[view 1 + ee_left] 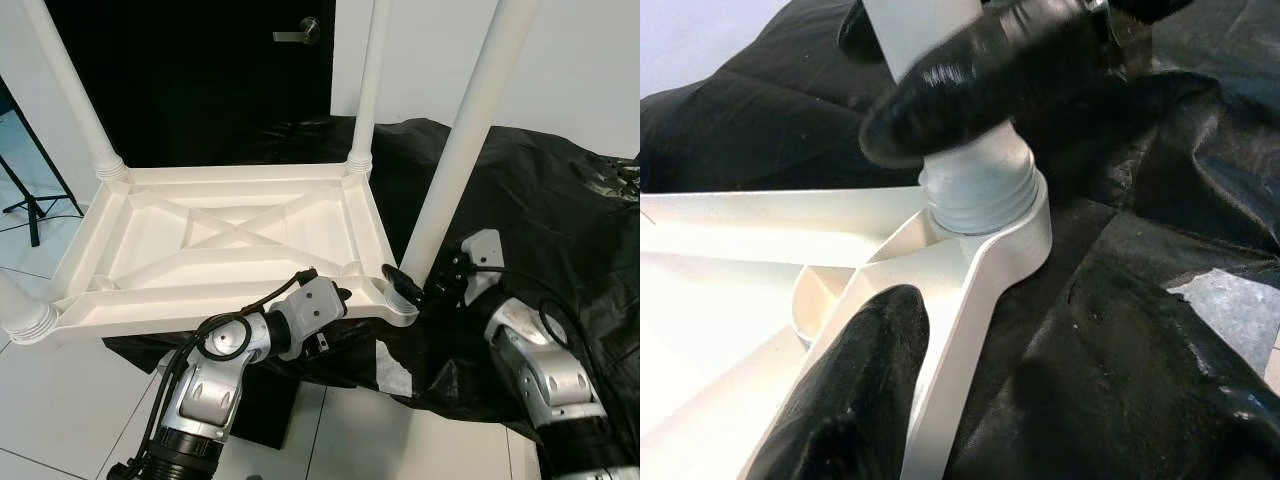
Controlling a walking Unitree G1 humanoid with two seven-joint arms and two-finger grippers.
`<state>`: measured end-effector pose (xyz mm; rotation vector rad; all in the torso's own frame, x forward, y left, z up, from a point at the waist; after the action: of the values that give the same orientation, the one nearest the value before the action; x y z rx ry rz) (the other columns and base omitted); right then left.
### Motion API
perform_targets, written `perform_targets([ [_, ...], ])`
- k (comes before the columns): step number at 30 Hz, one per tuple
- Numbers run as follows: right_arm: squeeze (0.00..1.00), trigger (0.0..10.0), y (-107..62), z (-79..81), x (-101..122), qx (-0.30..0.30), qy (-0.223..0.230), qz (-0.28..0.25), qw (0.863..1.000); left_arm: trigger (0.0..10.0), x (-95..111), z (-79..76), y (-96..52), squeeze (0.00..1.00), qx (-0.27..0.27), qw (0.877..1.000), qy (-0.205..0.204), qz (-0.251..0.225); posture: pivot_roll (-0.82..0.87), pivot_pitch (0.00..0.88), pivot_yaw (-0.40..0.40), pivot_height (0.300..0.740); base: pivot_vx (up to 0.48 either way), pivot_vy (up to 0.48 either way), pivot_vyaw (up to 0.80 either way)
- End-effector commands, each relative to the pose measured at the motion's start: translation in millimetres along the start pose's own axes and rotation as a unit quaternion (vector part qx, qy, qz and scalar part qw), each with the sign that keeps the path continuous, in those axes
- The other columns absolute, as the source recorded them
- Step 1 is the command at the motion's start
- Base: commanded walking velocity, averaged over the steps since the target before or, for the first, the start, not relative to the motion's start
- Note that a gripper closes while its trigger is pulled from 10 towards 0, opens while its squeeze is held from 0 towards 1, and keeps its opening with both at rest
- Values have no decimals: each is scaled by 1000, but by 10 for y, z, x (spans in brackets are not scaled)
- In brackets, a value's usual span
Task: Building children table
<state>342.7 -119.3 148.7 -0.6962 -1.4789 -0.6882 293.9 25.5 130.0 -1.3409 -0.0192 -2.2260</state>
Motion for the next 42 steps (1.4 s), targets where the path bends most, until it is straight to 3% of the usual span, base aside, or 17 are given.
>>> perform_targets([
  [1, 0, 10000, 61, 36, -51, 37, -1, 13, 999, 10000, -24, 117, 14, 0, 58, 998, -5, 7, 0, 0, -37, 740, 0, 0, 0],
  [5, 0, 10000, 123, 83, -122, 68, -12, 30, 997, 10000, -27, 127, 9, 0, 61, 998, -5, 8, 12, 0, -43, 740, 0, 0, 0],
  [6, 0, 6392, 134, 106, -158, 80, -13, 37, 996, 10000, -26, 138, 3, 0, 64, 998, -5, 9, 16, 0, -44, 740, 0, 0, 0],
  [7, 0, 4392, 141, 121, -182, 89, -14, 42, 995, 10000, -26, 146, -2, 0, 66, 998, -5, 9, 17, 0, -45, 740, 0, 0, 0],
  [8, 0, 0, 145, 121, -221, 97, -14, 49, 994, 10000, -31, 157, -10, 0, 68, 998, -4, 10, 23, 0, -49, 740, 0, 0, 0],
  [20, 0, 0, 61, -10, -324, 75, -5, 61, 995, 10000, -46, 174, -28, 0, 74, 997, -4, 14, 19, 0, -51, 740, 0, 0, 0],
  [21, 0, 2706, 41, -40, -329, 63, -3, 59, 996, 10000, -46, 173, -29, 0, 74, 997, -4, 14, 17, 0, -50, 740, 0, 0, 0],
  [22, 0, 2706, 41, -40, -329, 63, -3, 59, 996, 10000, -46, 173, -29, 0, 74, 997, -4, 14, 17, 0, -50, 740, 0, 0, 0],
  [23, 0, 10000, 15, -77, -326, 43, 1, 54, 998, 10000, -47, 170, -29, 0, 73, 997, -4, 14, 15, 0, -49, 740, 0, 0, 0],
  [29, 0, 10000, -65, -211, -381, -39, -17, 52, 998, 10000, -47, 130, -27, 0, 65, 998, -5, 13, 3, 0, -38, 740, 0, 0, 0],
  [34, 0, 10000, -149, -341, -401, -142, -23, 52, 988, 10000, -43, 88, -25, 0, 55, 998, -6, 12, -6, 0, -34, 740, 0, 0, 0],
  [36, 0, 10000, -149, -341, -401, -142, -23, 52, 988, 10000, -43, 88, -25, 0, 55, 998, -6, 12, -6, 0, -34, 740, 0, 0, 0],
  [37, 0, 10000, -174, -365, -425, -170, -35, 59, 983, 10000, -45, 84, -23, 0, 53, 999, -5, 12, -8, 0, -32, 740, 0, 0, 0],
  [40, 0, 10000, -213, -376, -446, -220, -7, 50, 974, 10000, -47, 81, -20, 0, 51, 999, -5, 12, -10, 0, -33, 740, 0, 0, 0],
  [42, 0, 10000, -239, -362, -443, -279, 8, 36, 960, 10000, -43, 74, -12, 0, 49, 999, -5, 11, -10, 0, -34, 740, 0, 0, 0],
])
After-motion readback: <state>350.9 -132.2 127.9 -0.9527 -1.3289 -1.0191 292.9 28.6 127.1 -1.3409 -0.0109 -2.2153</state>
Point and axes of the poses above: a point about 5 cm out from each wrist's last joint towards the gripper, its own y axis pointing out of the wrist towards the gripper, its own x axis along the axis of the wrist's last joint, z = x × y, the point moved 6 cm from there along y, pointing out of the wrist towards the gripper, and after that the axes turned 9 degrees about y, right-handed, at the moved point
